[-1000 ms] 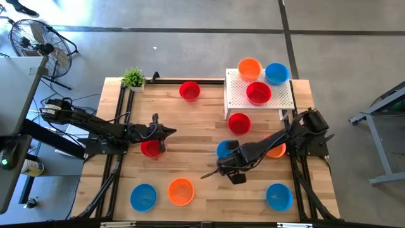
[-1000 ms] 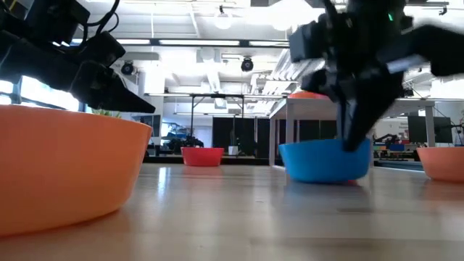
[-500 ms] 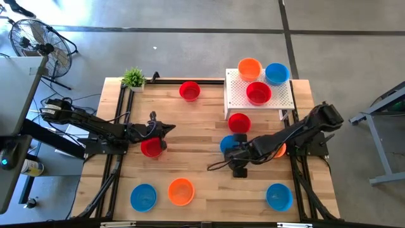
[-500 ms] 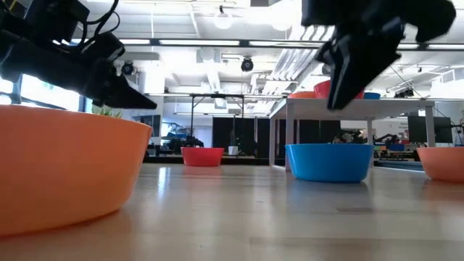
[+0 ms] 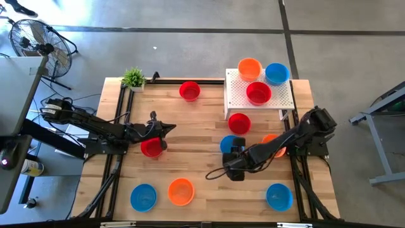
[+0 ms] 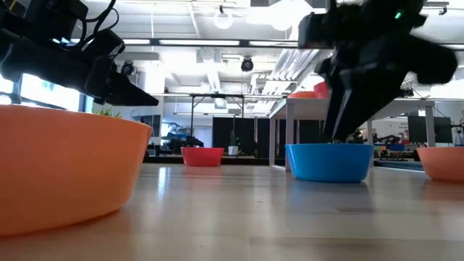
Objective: Pick & Place Mini bowls
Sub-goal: Stack the blue bowl on top of the blue bowl on the shelf
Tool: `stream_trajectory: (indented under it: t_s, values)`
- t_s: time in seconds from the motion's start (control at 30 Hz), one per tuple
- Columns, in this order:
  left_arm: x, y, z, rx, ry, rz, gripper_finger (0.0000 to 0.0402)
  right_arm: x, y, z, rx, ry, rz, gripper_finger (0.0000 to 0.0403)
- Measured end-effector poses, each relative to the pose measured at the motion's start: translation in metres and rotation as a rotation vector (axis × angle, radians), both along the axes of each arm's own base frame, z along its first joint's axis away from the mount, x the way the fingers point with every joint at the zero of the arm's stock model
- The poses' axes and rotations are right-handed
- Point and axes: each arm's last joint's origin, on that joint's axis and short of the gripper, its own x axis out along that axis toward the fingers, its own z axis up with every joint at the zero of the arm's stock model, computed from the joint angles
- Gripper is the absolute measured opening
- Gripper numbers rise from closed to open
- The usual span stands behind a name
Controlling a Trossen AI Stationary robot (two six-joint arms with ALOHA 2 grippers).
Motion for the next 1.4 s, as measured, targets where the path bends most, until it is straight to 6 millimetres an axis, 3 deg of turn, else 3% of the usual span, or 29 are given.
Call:
stream_trajectory:
  t_s: [0.33,0.5,0.7,0.87,1.0,1.1,1.23,1.4]
  values:
    - [0.0,-0.001,0.0,-0.005,-0.001,-0.023,0.0001,0.014,-0.016,-0.022,0.051,0.048,-0.1,0.0086]
    - [0.0,-0.001,0.0,-0.005,0.001,-0.023,0.0001,0.014,-0.015,-0.022,0.055,0.061,-0.057,0.0012]
    - [0.0,-0.001,0.0,-0.005,0.003,-0.023,0.0001,0.018,-0.005,-0.008,0.113,0.066,-0.01,0.0005]
    - [0.0,-0.001,0.0,-0.005,0.003,-0.023,0.0001,0.025,0.013,0.029,0.109,0.046,0.038,0.0004]
    - [0.0,-0.001,0.0,-0.005,0.003,-0.023,0.0001,0.029,0.023,0.076,0.055,0.015,0.067,0.0004]
    - [0.0,-0.001,0.0,-0.005,0.003,-0.023,0.0001,0.026,0.02,0.115,-0.025,0.009,0.05,0.0003]
    - [0.0,-0.001,0.0,-0.005,0.003,-0.024,0.0001,0.017,-0.002,0.164,-0.132,0.031,-0.017,0.0002]
    - [0.0,-0.001,0.0,-0.007,0.003,-0.032,0.0001,-0.003,-0.056,0.216,-0.145,-0.039,-0.132,0.0001]
